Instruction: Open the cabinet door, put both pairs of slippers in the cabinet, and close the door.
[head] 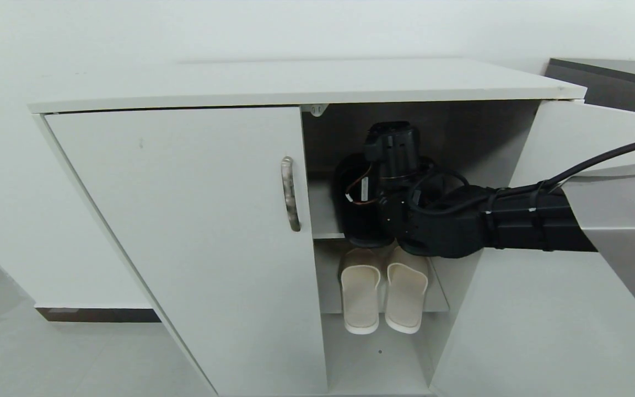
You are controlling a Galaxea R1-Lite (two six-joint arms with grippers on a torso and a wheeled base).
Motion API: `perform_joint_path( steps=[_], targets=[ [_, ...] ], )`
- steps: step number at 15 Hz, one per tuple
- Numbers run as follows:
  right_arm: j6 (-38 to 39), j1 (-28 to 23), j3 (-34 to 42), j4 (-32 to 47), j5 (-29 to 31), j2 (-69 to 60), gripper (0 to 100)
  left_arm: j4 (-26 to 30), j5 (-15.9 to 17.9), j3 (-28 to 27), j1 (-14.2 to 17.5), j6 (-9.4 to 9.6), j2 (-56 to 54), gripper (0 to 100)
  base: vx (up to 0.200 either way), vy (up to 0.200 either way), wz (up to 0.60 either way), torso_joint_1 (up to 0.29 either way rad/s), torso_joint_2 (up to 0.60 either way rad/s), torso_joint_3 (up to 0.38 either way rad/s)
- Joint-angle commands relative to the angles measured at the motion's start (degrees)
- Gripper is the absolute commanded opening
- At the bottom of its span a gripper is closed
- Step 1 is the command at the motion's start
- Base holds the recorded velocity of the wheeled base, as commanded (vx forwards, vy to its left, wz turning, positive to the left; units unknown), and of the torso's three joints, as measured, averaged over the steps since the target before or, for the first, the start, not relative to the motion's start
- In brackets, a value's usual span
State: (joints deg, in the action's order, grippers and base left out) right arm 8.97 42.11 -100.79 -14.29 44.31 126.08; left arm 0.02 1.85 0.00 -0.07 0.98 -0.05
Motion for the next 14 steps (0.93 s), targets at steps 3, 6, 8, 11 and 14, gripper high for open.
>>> perform_joint_path(
  steps=[3,6,8,11,14],
  targets=[
    [-0.6,-1.5,-3.8,0.1,-0.1,3.4,0,0.1,0.0,0.0,0.0,-0.01,0.0,0,0.0,0.0,0.0,0.0,0.0,0.0],
    [-0.6,-2.1,-5.9,0.2,-0.3,4.8,0,0.0,0.0,0.0,0.0,-0.01,0.0,0,0.0,0.0,0.0,0.0,0.0,0.0],
    [-0.6,-2.4,-7.4,0.4,-0.3,5.8,0,0.1,0.0,0.0,0.0,-0.01,0.0,0,0.0,0.0,0.0,0.0,0.0,0.0],
    [-0.6,-2.4,-8.3,1.2,-0.3,6.6,0,0.0,0.0,0.0,0.0,-0.01,0.0,0,0.0,0.0,0.0,0.0,0.0,0.0],
    [-0.6,-2.4,-8.5,1.4,-0.3,6.7,100,0.0,0.0,0.0,0.0,-0.01,0.0,0,0.0,0.0,0.0,0.0,0.0,0.0]
  ],
)
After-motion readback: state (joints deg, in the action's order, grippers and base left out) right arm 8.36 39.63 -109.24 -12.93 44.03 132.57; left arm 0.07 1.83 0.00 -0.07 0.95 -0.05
